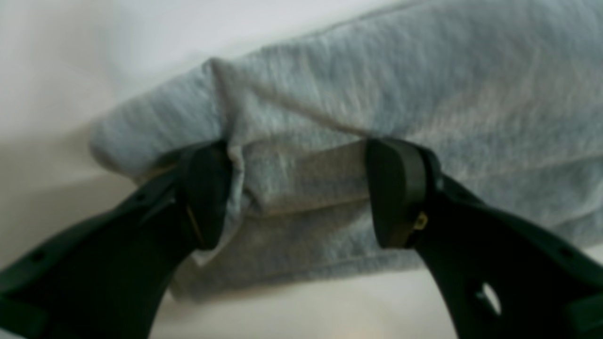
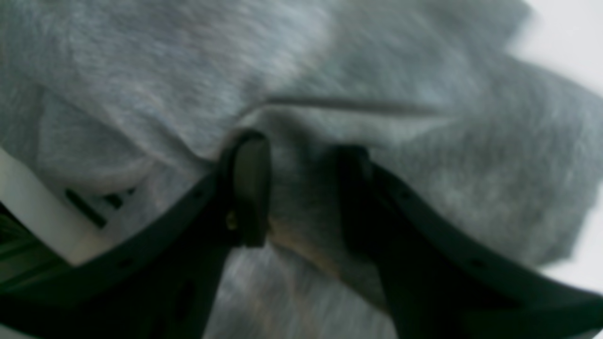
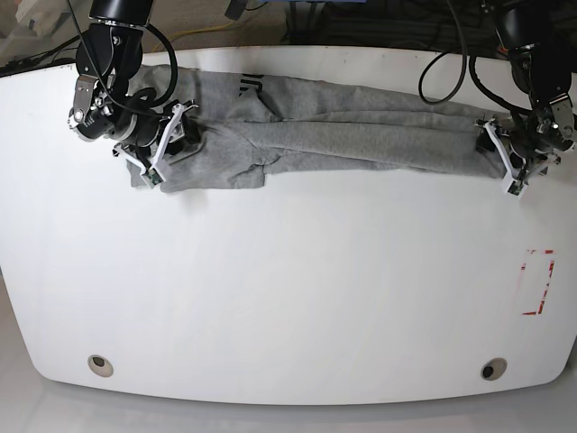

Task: Fold the T-shirt properly
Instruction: 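Press the folded strip down with both grippers and regrip its ends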

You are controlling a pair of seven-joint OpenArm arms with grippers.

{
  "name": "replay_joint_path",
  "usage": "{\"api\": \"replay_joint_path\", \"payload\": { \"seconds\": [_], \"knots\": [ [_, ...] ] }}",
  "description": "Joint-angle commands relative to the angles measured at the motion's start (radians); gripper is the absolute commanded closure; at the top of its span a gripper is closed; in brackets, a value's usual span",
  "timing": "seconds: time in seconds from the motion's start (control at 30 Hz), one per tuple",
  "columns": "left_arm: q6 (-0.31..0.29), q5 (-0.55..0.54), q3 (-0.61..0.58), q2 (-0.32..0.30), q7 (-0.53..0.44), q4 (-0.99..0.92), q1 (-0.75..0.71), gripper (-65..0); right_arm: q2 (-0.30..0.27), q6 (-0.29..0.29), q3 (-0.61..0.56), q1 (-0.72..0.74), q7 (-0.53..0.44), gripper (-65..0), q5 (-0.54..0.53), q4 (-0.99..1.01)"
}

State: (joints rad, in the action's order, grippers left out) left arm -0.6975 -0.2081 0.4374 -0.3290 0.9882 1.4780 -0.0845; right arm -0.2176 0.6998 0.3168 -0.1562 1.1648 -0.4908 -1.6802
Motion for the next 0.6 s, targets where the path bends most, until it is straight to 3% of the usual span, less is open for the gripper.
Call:
{"api": "replay_joint_path", "payload": {
  "seconds": [0.0,0.1,0.27,0.43,0.57],
  "knots": [
    [-0.001,0.006,-0.002,-0.025,-0.068,-0.044,0.007,-42.1,-0.026,-0.002,-0.005,0.008,-0.085,-21.7,0.048,0.038],
    [-0.001,0.002,-0.002,-0.028,-0.101,-0.119,0.013,-42.1,-0.032,-0.002,-0.008,0.033,-0.15,-21.7,0.103,0.096],
    [-0.001,-0.029,0.01,-0.026,-0.087,-0.106,0.058,-42.4,-0.049,-0.002,-0.008,0.099,-0.173,-21.7,0.143,0.15],
    [-0.001,-0.208,0.146,-0.028,0.038,0.045,0.036,-43.3,-0.056,-0.002,-0.011,0.131,-0.171,-21.7,0.145,0.121],
    [-0.001,-0.34,0.263,-0.028,0.125,0.102,0.027,-52.9,-0.059,-0.002,-0.011,0.136,-0.153,-21.7,0.143,0.111]
  ]
}}
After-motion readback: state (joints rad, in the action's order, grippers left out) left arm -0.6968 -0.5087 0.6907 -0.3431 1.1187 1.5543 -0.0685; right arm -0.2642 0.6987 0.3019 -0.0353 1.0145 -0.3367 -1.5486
